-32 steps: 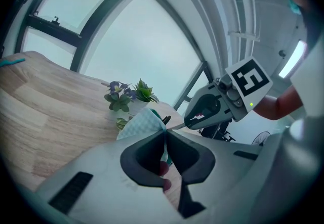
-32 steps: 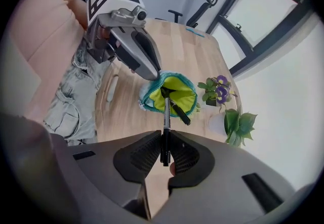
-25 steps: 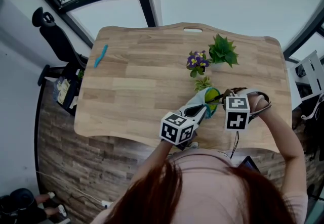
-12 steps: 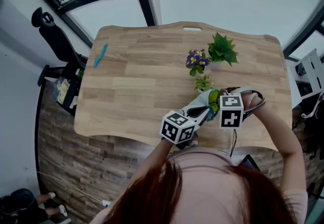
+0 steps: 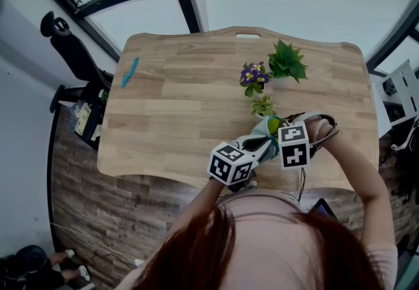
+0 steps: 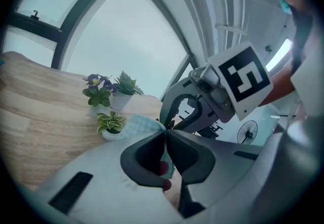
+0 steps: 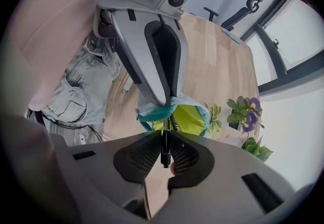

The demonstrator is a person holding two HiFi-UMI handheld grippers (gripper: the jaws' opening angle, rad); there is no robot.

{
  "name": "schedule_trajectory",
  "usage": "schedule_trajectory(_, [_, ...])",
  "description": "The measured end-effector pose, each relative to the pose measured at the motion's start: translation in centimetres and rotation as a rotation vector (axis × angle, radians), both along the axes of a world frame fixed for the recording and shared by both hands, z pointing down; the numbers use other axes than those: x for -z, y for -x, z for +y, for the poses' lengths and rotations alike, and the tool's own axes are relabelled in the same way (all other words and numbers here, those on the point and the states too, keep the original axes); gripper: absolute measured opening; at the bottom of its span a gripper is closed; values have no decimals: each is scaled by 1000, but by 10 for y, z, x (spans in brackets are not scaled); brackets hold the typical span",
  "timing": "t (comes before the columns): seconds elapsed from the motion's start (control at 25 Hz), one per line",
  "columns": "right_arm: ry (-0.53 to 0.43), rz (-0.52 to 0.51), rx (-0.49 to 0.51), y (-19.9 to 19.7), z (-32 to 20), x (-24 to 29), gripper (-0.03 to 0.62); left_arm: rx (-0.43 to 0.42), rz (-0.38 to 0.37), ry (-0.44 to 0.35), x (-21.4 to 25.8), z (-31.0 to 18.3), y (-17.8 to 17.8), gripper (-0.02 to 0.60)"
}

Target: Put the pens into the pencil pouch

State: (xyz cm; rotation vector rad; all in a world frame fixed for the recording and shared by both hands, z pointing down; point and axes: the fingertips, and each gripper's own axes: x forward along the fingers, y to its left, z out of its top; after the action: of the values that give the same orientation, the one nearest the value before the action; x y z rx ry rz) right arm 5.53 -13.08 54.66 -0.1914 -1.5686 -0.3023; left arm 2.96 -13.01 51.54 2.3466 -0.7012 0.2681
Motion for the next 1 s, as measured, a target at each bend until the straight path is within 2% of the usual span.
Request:
schedule_trajectory(0.2, [-3, 36, 21, -8, -4, 1, 49, 0, -4, -4, 0, 1, 2, 14])
schedule_trajectory(0.36, [-9, -13, -29, -2, -10, 4, 49, -20, 4, -13, 2, 2, -1, 14])
schedule_trajectory(0.48, [-8, -75, -84, 5, -12, 5, 52, -13, 13, -15, 4, 1, -1, 12])
schedule_trajectory(0.6, [-11, -139, -126, 11, -16, 7, 98, 10, 26, -15, 5, -2, 1, 12])
schedule_trajectory(0.72, [-23, -215, -178, 17, -23, 14, 107, 42, 38, -12, 6, -6, 7, 12])
schedule_trajectory(1.0, [-98, -477, -393, 21, -53, 54, 96, 119, 50, -23, 7, -19, 15, 12])
